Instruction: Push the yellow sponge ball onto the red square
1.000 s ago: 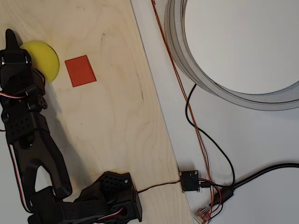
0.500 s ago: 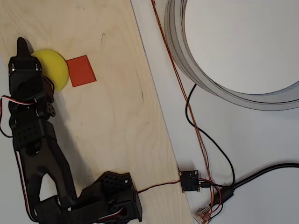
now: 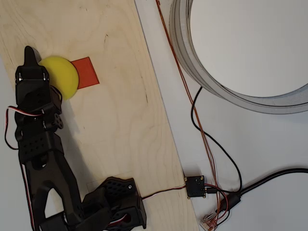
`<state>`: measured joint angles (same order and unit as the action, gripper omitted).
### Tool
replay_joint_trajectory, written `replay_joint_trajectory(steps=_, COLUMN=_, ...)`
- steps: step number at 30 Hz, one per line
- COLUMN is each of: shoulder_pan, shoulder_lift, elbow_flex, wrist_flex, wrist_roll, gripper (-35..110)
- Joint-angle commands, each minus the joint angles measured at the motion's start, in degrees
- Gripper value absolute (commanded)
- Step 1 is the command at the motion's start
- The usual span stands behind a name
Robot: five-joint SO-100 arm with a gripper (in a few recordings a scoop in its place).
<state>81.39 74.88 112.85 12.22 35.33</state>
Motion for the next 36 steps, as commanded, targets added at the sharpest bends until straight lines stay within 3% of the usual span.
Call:
replay_joint_trajectory(steps=1, shoulder_pan=1.3, shoulder_lift=4.3, elbow_flex=0.9, wrist_flex=-0.3, wrist_roll=0.5, gripper=14)
replay_joint_trajectory(steps=10, shoulder_pan=1.3, shoulder_lift=4.9, elbow_flex=-0.7, wrist_flex=-0.5, wrist_roll=0.4, gripper=15)
replay_joint_trajectory(steps=25, shoulder_pan=1.1, shoulder_lift=4.5, elbow_flex=-12.3, wrist_flex=-0.4, wrist_roll=-8.5, gripper=20)
replay_joint_trajectory(steps=36, shoulder_pan=-0.1, shoulder_lift=18.4, elbow_flex=2.9, wrist_flex=-3.3, wrist_roll=-2.3, gripper=20)
